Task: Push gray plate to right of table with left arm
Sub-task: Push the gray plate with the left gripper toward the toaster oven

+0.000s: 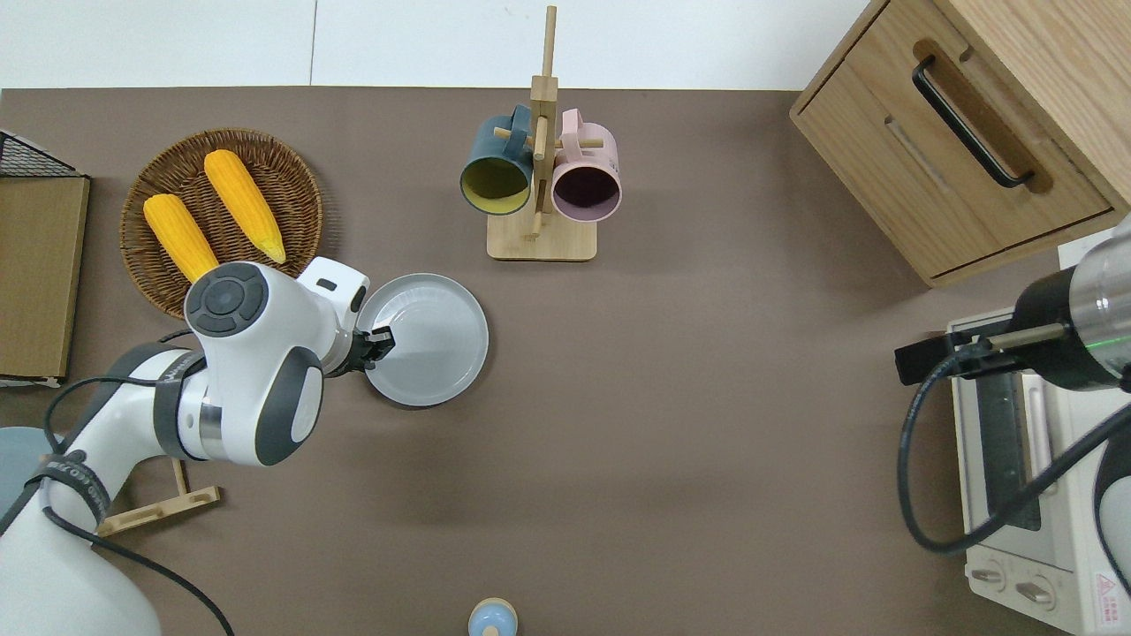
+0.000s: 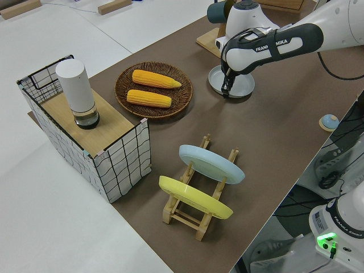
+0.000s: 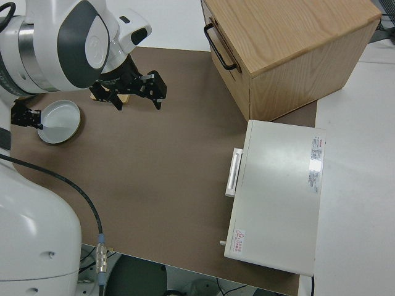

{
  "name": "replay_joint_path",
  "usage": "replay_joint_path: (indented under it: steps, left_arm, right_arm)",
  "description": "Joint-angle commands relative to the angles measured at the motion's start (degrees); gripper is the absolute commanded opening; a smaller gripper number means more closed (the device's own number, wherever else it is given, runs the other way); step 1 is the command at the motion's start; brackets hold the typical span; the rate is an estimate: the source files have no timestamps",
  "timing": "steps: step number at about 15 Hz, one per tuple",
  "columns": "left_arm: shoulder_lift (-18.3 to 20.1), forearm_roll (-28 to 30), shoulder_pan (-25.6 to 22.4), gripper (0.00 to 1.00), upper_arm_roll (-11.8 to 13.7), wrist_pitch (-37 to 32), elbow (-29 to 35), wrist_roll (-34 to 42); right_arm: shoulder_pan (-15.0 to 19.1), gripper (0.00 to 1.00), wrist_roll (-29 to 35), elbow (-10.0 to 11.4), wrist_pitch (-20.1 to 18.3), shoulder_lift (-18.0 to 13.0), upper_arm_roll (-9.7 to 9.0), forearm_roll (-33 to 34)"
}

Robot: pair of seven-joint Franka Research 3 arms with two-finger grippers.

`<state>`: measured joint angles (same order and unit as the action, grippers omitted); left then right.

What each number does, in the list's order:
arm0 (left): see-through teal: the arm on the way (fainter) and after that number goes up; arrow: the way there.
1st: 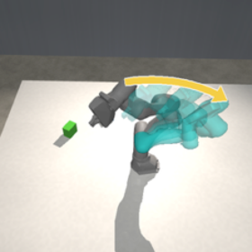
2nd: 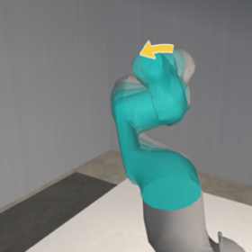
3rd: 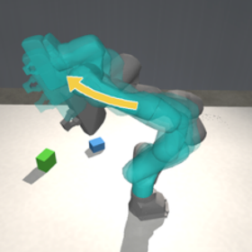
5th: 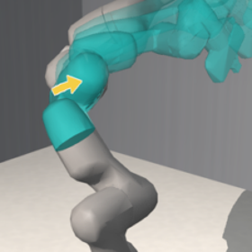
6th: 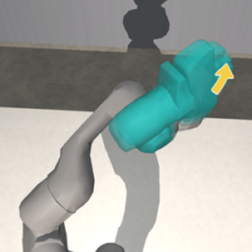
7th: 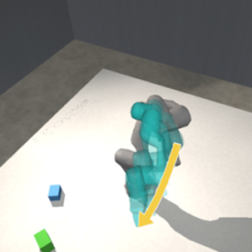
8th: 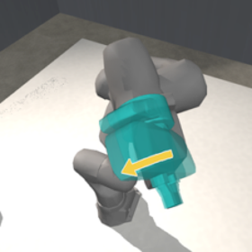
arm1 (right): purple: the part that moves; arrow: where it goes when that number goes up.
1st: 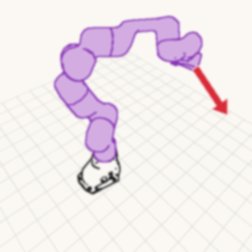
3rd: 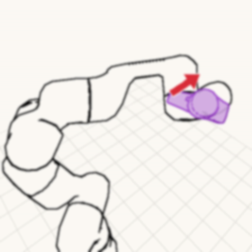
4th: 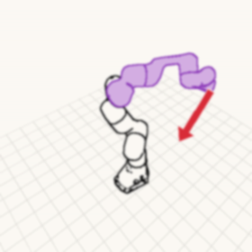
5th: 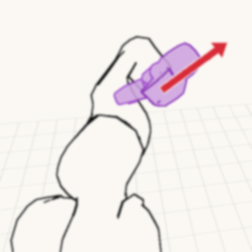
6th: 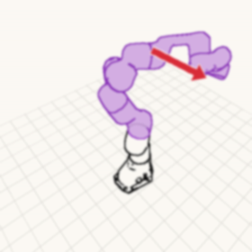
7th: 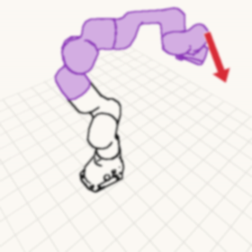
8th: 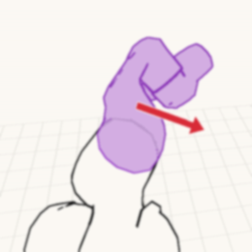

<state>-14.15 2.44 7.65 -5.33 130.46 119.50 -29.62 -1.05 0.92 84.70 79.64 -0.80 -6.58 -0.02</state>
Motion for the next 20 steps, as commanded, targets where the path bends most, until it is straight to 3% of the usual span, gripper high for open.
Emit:
replay_joint_path:
  steps: [1, 10, 17, 20]
  left_arm:
    - [-1.6, 0.0, 5.4, 0.00, -1.1, -2.2, -0.3, -8.5]
    - [-2.6, 0.2, 19.3, 0.00, -2.3, -2.2, -1.7, -29.3]
    - [-4.7, 0.1, 20.5, 0.00, -12.6, -2.2, -4.4, -43.1]
    - [-5.6, 0.1, 20.9, 0.00, -15.0, -2.2, -5.7, -46.6]
  right_arm:
    - [1.1, 0.983, 0.7, -0.5, -0.9, -0.2, -0.89, -0.3]
    - [1.1, 0.983, 0.7, -0.5, -0.9, -0.2, -0.98, -0.2]
    - [1.1, 0.983, 0.7, -0.5, -0.9, -0.2, -0.89, -0.2]
    - [1.1, 0.983, 0.7, -0.5, -0.9, -0.2, -0.98, -0.3]
